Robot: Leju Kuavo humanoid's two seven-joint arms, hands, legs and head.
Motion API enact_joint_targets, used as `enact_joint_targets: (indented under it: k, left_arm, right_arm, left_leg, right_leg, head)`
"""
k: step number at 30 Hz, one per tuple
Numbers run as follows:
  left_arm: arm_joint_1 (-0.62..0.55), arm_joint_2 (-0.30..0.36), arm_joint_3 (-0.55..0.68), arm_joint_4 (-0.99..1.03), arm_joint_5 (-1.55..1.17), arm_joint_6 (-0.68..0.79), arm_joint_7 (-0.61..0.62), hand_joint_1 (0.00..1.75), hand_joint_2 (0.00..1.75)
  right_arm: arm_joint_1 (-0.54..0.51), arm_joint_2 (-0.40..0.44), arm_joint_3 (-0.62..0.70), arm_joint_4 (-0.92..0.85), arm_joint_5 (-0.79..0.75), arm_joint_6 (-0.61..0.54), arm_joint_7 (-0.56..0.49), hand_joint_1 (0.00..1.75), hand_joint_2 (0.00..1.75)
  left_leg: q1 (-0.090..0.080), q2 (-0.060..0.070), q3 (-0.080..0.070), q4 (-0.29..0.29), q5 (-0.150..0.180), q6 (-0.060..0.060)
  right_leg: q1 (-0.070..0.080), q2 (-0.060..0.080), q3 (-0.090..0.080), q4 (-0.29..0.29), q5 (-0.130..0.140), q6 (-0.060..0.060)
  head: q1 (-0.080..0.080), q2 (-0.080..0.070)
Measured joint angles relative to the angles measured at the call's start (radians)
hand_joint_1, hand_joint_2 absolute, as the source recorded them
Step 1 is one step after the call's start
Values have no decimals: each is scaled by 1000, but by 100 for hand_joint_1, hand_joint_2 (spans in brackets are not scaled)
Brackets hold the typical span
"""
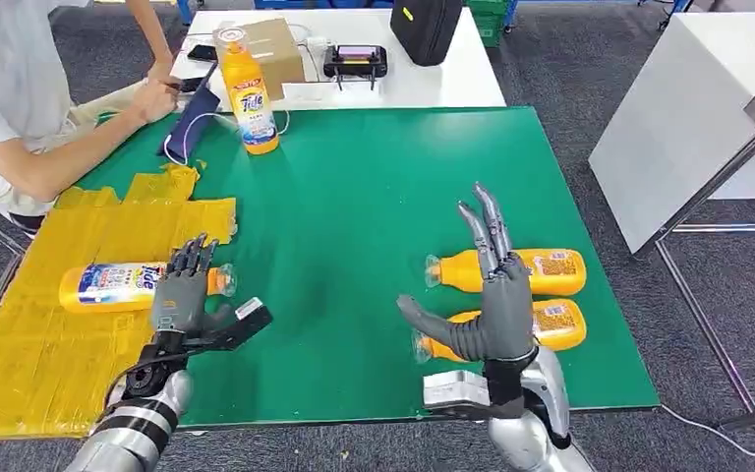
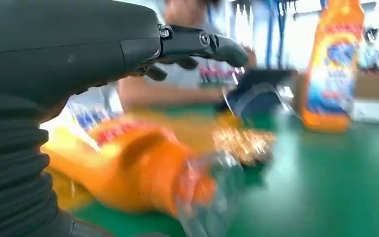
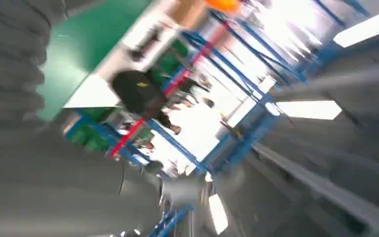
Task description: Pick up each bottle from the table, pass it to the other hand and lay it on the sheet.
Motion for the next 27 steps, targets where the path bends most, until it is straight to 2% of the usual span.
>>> enact_joint_targets:
  k: [1, 2, 4, 5, 8, 13, 27]
  left_arm:
    - [77, -18, 9, -143, 164, -162, -101, 0, 175]
    - [139, -33, -3, -249, 341, -326, -148, 0, 175]
    - [227, -46, -39, -400, 751, -548, -147, 0, 175]
    - [255, -46, -46, -457, 936, -589, -146, 0, 175]
    - [282, -46, -64, -552, 1213, -498, -151, 0, 175]
    - [306, -45, -72, -627, 987, -480, -157, 0, 175]
    - [313, -45, -91, -666, 973, -471, -158, 0, 175]
  right_arm:
    - [11, -67, -35, 42, 78, 102, 75, 0, 175]
    - [25, -114, -86, 104, 102, 161, 110, 0, 175]
    - [77, -179, -189, 191, 126, 169, 94, 0, 175]
    - [81, -201, -223, 210, 143, 170, 77, 0, 175]
    - [90, -221, -266, 239, 174, 191, 91, 0, 175]
    - [102, -240, -302, 257, 185, 203, 107, 0, 175]
    - [101, -247, -316, 285, 216, 213, 125, 0, 175]
  left_leg:
    - [0, 0, 3, 0, -1, 1]
    - [1, -3, 3, 0, -1, 2]
    - [-4, -16, -7, 1, 2, 7]
    - [-5, -15, -10, 1, 2, 7]
    - [-5, -6, -6, 1, -2, 9]
    - [-4, -6, -6, 0, -1, 9]
    - [-4, -5, -6, 1, 0, 9]
  right_leg:
    - [0, 0, 4, -1, -2, 3]
    - [0, -1, 4, -3, -4, 6]
    - [-4, -15, 3, -3, -4, 8]
    - [-4, -15, 0, -3, -1, 10]
    - [-5, -6, -1, -4, -1, 11]
    - [-3, -6, -1, -3, -2, 10]
    - [-4, -6, 0, -3, -2, 10]
  head:
    - [-4, 0]
    - [-7, 0]
    - [9, 0]
    - [11, 0]
    - [8, 0]
    - [8, 0]
    - [8, 0]
